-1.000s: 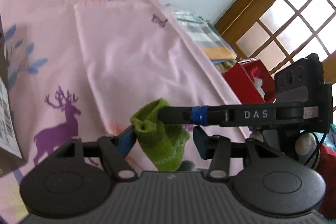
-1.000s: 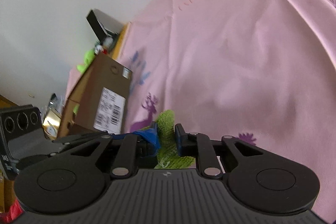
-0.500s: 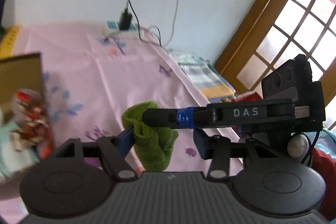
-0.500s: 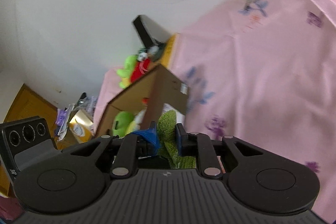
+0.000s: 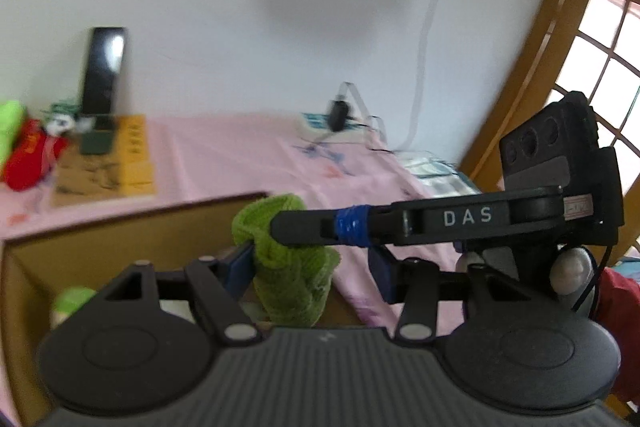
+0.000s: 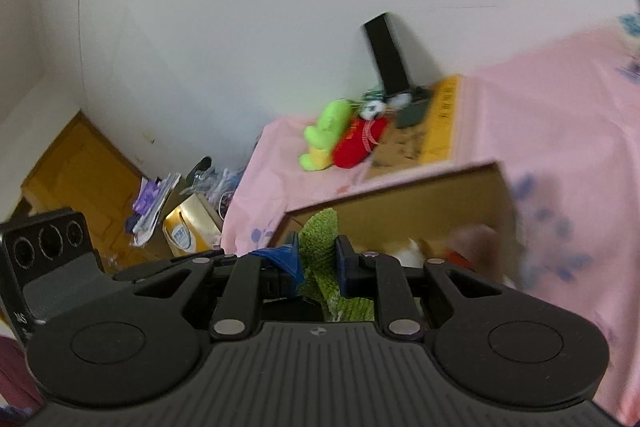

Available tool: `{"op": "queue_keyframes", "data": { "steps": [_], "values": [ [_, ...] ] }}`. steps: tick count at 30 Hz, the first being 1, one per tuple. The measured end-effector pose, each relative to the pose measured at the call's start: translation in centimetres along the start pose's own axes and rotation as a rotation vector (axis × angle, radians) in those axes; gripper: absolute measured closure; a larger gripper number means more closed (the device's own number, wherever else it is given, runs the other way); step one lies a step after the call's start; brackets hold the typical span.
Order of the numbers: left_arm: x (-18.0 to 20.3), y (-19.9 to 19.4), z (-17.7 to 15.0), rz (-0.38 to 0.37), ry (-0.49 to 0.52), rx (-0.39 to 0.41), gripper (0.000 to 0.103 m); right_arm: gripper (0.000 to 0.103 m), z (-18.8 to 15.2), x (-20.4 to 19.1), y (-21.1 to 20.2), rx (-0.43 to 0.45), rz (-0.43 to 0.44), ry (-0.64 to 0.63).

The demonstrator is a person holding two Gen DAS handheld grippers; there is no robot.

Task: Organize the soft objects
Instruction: 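Carry the green sock with the right gripper over the box, then lower the right gripper into the box and release the green sock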

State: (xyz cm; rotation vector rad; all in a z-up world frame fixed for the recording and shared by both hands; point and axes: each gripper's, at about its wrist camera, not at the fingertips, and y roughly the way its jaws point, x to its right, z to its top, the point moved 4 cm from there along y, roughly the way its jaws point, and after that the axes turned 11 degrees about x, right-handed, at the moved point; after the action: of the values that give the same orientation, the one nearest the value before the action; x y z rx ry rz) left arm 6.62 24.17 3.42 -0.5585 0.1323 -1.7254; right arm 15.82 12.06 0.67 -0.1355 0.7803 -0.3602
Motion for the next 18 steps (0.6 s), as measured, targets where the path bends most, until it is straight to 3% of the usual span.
{"op": "queue_keyframes", "data": {
  "steps": [8,18],
  "values": [
    [-10.9,1.6,0.0,0.080,-0.112,-0.069,0.054,0.103,-0.9,-0.3,10.8,-0.133,-0.056,-0.084],
    [-17.0,5.4,-2.3,0.210,-0.119,-0.209,0.053,0.103,-3.6,2.3,17.3,-0.250,-0.174,-0.141]
  ]
}}
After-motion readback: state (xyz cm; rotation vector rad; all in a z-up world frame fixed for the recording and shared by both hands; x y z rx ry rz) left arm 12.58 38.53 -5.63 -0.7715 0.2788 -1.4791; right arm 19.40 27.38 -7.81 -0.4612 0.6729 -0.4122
